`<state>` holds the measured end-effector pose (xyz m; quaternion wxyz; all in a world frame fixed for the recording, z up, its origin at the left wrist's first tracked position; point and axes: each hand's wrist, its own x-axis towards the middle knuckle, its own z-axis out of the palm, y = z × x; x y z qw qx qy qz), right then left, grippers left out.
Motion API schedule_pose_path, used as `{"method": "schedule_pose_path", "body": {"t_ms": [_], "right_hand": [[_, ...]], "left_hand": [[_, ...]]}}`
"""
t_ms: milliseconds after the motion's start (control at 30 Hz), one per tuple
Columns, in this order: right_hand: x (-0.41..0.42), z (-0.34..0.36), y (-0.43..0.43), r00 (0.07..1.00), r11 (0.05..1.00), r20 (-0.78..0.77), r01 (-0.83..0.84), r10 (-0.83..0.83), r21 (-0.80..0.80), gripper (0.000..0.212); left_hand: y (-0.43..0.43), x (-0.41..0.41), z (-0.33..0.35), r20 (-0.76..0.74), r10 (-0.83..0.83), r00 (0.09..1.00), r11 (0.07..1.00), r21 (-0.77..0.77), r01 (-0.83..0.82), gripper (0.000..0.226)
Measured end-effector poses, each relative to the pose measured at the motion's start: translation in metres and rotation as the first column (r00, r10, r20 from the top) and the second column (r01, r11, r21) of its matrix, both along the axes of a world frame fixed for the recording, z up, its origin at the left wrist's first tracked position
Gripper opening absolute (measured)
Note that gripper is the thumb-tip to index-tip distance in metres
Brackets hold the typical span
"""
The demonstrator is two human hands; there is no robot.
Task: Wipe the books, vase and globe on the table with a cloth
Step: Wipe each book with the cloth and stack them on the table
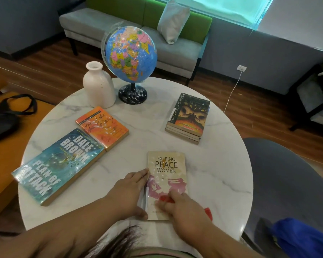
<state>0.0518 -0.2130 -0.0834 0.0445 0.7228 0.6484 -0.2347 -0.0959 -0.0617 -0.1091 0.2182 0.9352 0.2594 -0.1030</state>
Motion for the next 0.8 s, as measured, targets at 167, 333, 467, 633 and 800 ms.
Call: {"method": "schedule_pose_path", "body": {"t_ms": [167,333,467,633,800], "right_hand": [[0.020,-0.005,-0.008,0.998,0.997,0.039,0.041,-0.039,-0.061,0.072],[0.023,-0.004,0.000,0.993,0.993,-0.015,0.120,-0.120,0.008,0.057],[-0.003,-0.012,-0.010,0.982,0.988,-0.111,-0.152,0.150,-0.010,0.043],[0.041,-0.016,-0.025,0.987,0.990,-0.106,0.130,-0.124,0.053,0.035],[0.019,-0.011,-0.020,0.997,0.994,-0.048,0.071,-0.068,0.080,0.037]], "left_hand": [[0.000,-0.001,0.000,-0.002,0.000,1.000,1.000,-0.013,0.000,0.125],[0.000,0.000,-0.001,-0.001,0.007,1.000,1.000,-0.013,-0.007,0.126],[0.000,0.000,0.000,-0.011,-0.001,1.000,1.000,-0.007,0.001,0.126],[-0.001,0.000,0.000,-0.012,0.013,1.000,1.000,-0.020,-0.013,0.126],[-0.001,0.000,0.000,-0.012,0.016,1.000,1.000,-0.019,-0.016,0.127]]}}
